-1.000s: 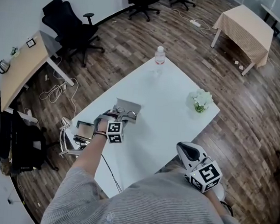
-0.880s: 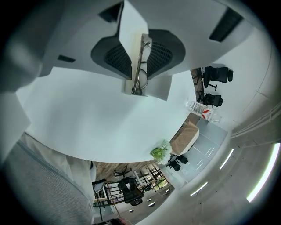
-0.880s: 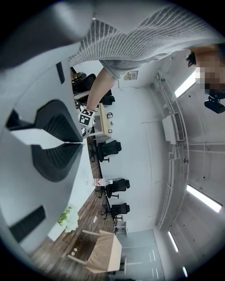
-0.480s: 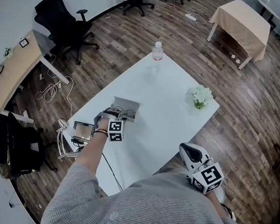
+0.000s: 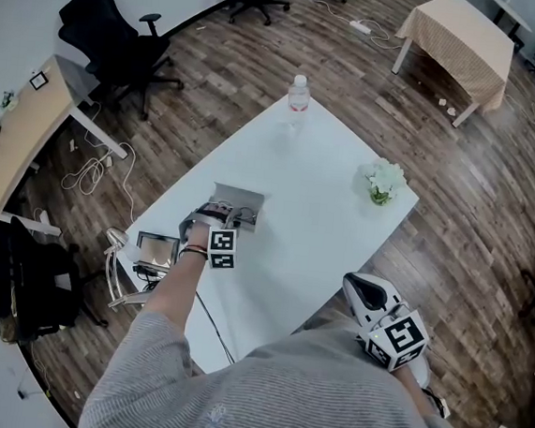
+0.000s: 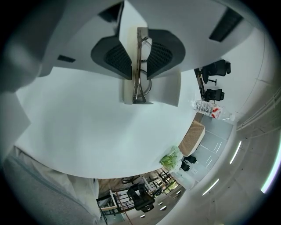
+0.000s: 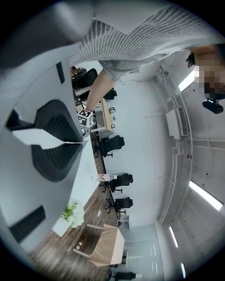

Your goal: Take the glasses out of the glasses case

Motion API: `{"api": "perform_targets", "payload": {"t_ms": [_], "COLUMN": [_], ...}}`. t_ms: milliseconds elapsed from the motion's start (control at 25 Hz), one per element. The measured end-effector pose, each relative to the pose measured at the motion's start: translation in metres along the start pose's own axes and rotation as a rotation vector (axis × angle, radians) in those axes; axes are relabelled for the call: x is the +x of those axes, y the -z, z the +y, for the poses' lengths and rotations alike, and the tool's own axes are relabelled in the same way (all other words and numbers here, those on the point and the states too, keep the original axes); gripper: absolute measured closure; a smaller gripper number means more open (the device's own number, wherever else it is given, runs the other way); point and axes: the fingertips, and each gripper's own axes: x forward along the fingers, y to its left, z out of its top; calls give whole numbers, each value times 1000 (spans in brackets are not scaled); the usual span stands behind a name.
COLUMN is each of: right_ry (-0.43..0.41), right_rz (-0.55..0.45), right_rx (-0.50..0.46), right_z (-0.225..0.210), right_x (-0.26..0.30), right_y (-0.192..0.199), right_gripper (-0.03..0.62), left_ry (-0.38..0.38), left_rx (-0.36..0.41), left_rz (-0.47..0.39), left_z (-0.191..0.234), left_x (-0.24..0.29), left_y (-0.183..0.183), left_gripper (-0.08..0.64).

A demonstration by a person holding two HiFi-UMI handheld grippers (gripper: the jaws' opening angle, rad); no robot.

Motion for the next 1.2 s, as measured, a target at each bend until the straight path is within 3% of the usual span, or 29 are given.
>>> {"api": "perform_targets", "payload": {"t_ms": [320,520,880,1200], "right_ry": [-3,-7,-18,2], "right_rz": [10,4,18,-6], "right_rx": [-18,-7,-23,1], "right_z": [-1,1,4,-3], "right_x": [4,5,5,4], "right_y": [-6,-2,-7,-1], "right_gripper": [575,575,575,575], "left_ry": [2,33,6,-106], "left_rx": [28,58,14,-73], "left_rz": [-2,0,25,28], "left_z": [2,-5,-1,25], "left_x": [2,3,1,-11], "left_y": [0,0,-2,1], "left_gripper": [450,494,528,528]}}
